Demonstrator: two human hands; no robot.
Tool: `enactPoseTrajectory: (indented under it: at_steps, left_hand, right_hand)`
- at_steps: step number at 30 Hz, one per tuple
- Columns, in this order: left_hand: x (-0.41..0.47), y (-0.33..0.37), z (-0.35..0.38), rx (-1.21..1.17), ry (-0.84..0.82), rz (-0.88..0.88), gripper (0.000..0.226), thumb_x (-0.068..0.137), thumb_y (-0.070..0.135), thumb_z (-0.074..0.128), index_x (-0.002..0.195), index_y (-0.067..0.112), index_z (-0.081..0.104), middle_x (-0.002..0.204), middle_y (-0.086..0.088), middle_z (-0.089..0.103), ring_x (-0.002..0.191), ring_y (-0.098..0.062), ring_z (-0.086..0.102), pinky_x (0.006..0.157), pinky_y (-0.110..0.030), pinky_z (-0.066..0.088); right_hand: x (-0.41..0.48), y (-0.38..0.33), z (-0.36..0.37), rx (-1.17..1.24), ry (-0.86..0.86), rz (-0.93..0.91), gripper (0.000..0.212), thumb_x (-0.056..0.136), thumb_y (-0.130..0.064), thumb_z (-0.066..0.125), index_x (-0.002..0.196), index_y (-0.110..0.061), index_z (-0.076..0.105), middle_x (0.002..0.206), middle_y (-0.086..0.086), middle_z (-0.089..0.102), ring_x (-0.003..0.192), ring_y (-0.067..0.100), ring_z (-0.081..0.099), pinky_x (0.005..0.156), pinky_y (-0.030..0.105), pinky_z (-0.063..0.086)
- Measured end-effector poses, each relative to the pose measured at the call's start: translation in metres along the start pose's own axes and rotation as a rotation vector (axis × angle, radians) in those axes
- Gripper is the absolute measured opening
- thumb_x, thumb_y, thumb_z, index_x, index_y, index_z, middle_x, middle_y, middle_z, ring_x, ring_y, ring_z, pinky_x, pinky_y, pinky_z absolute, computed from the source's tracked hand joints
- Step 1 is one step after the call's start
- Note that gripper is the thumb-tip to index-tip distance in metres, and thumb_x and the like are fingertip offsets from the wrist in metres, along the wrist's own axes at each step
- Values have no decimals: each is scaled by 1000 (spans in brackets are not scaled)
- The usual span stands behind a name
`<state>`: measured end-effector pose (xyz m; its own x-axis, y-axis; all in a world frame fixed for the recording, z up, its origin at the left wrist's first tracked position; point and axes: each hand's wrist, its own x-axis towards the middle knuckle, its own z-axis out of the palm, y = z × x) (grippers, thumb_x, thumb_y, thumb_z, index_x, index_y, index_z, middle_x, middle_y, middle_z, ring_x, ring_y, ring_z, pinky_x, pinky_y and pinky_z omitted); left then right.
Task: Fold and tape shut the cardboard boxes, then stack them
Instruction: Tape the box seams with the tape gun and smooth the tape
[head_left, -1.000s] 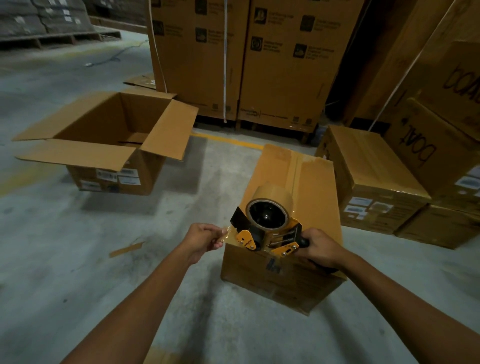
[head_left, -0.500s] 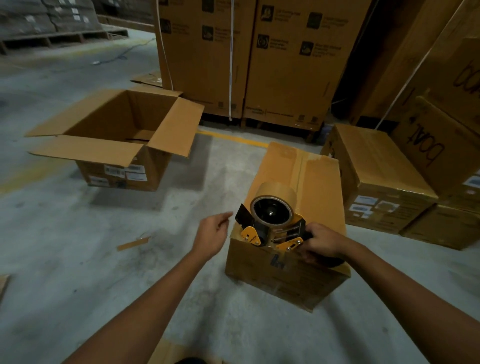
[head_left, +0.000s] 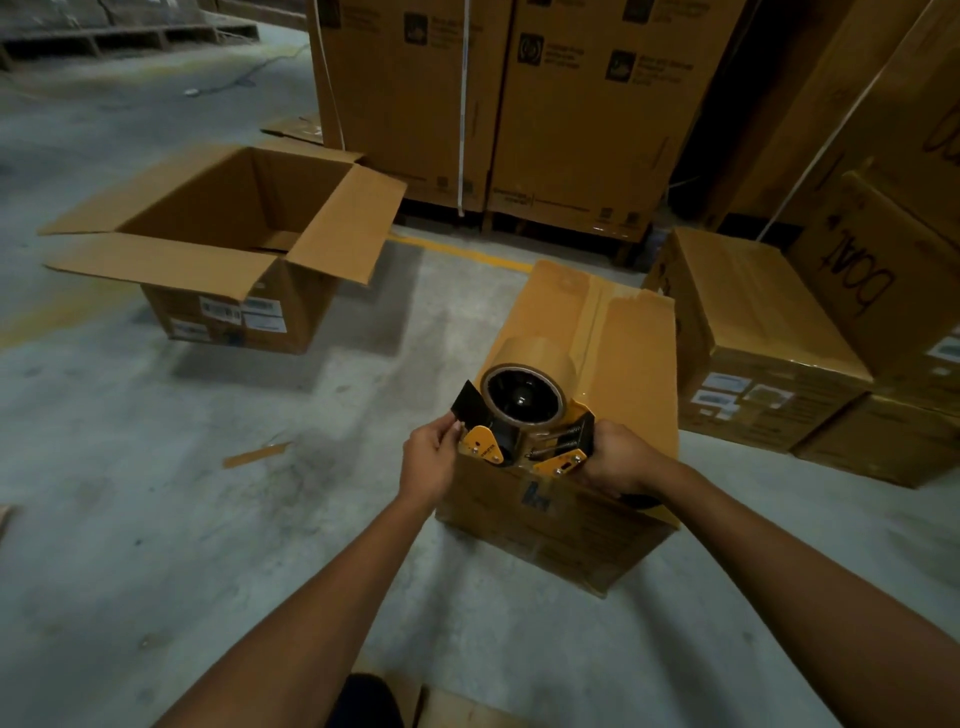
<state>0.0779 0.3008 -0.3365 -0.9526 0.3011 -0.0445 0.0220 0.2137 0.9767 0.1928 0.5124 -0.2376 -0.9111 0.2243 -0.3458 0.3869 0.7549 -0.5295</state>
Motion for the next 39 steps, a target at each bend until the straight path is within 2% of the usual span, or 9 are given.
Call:
enactPoseTrajectory:
  at_steps: [6, 9, 11, 13, 16, 20, 26, 33, 39]
  left_hand:
    - [-1, 6, -6, -26, -2, -9, 36, 102, 16, 54, 137, 9, 58, 134, -7, 62, 125, -20, 58, 108, -36, 46]
    - [-4, 13, 0, 77, 22, 2, 36, 103, 16, 51, 138, 9, 57, 134, -8, 63, 123, -24, 59, 102, -30, 48]
    - [-5, 21, 2, 408, 28, 113, 36, 103, 10, 48, 137, 10, 58, 131, -9, 64, 120, -29, 61, 92, -29, 48]
    - [-8, 28, 4, 795, -62, 336, 45, 99, 5, 47, 143, 13, 51, 148, -6, 50, 138, -29, 45, 109, -37, 39]
    - [-20, 33, 13, 866, -349, 630, 50, 94, 16, 40, 143, 5, 51, 151, -11, 45, 146, -30, 35, 121, -39, 14]
    - [-32, 30, 16, 902, -449, 661, 70, 87, 36, 25, 139, 0, 53, 146, -16, 51, 144, -29, 38, 119, -31, 8]
    - [-27, 26, 11, 924, -488, 675, 76, 82, 41, 23, 147, 8, 47, 155, -8, 40, 148, -24, 31, 122, -34, 11]
    - [-47, 46, 38, 1184, -543, 732, 82, 84, 46, 22, 154, 4, 31, 161, -14, 28, 150, -27, 24, 122, -39, 14]
    - [-80, 57, 84, 1048, -598, 768, 53, 89, 31, 49, 138, 9, 51, 138, -15, 55, 135, -29, 45, 117, -35, 26]
  right_hand:
    - [-30, 40, -18, -9, 25, -49, 13, 84, -26, 77, 87, -36, 68, 83, -8, 71, 82, 7, 66, 77, 30, 55]
    - [-48, 53, -23, -21, 59, -31, 14, 86, -27, 77, 83, -37, 67, 73, -15, 70, 70, -3, 65, 66, 19, 53]
    - [-47, 57, -23, -56, 79, -7, 11, 85, -29, 76, 90, -34, 68, 80, -9, 71, 77, 3, 66, 72, 28, 58]
    - [-46, 58, -23, -96, 60, -17, 13, 84, -33, 75, 95, -31, 69, 88, -3, 71, 83, 12, 66, 80, 40, 58]
    - [-47, 56, -24, -94, 85, -20, 12, 84, -36, 74, 92, -30, 68, 83, -4, 69, 79, 14, 65, 75, 34, 55]
    - [-49, 54, -21, -110, 76, -6, 18, 84, -37, 74, 95, -23, 70, 87, 5, 70, 82, 22, 66, 78, 41, 57]
    - [-64, 67, -49, -142, 40, 127, 9, 83, -20, 72, 83, -13, 66, 74, 13, 67, 58, 21, 62, 51, 32, 52]
    - [-99, 94, -67, -216, 74, 265, 5, 82, -16, 70, 79, -12, 68, 69, 8, 67, 54, 18, 61, 50, 28, 54]
    - [-105, 80, -70, -252, 66, 252, 4, 83, -15, 70, 86, -12, 68, 74, 5, 67, 60, 17, 62, 58, 31, 57]
